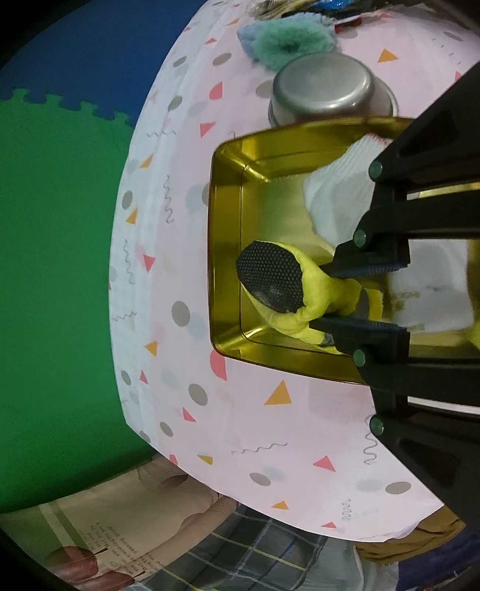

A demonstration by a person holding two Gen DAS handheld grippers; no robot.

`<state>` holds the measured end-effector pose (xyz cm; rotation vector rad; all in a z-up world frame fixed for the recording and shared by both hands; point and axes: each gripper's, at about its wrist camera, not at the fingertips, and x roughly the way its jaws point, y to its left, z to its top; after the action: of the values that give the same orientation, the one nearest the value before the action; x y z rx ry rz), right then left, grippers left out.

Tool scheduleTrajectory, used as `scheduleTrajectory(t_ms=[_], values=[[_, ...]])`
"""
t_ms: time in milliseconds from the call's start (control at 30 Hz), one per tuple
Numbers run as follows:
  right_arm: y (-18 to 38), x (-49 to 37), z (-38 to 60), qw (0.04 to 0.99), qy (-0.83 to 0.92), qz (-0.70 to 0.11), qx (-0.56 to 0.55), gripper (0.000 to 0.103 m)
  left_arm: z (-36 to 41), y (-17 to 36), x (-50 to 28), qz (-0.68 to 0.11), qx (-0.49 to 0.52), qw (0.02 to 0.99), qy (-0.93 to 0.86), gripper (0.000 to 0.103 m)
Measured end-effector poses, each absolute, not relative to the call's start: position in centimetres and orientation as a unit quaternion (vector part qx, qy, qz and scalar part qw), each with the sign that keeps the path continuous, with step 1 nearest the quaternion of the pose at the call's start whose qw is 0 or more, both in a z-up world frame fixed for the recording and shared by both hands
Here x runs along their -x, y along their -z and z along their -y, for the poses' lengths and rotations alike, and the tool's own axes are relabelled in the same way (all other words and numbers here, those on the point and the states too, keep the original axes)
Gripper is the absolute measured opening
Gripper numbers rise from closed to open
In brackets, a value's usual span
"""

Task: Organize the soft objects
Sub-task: 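Lower the plush into the red tin and open the left tool while the right holds the scrunchie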

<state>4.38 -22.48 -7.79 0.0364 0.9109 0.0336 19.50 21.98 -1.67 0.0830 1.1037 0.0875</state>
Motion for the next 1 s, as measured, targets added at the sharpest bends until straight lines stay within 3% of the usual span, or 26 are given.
scheduleTrajectory(t_ms=[500,667,1000], values=[[7.8,-4.5,22.2,0.898,-0.016,-0.440,-0.013,0.041,-23.4,3.9,-20.4,-0.545,-0.024,0.836,-0.056,0.026],[7.8,-4.5,22.2,0.898,-0.016,-0.440,-0.013,0.041,-23.5,3.5,-20.3,-0.544,-0.021,0.837,-0.050,0.033],[7.8,-4.5,22.1,0.898,-0.016,-0.440,-0.012,0.041,-22.8,0.9,-17.8,-0.525,-0.027,0.849,-0.041,0.033]])
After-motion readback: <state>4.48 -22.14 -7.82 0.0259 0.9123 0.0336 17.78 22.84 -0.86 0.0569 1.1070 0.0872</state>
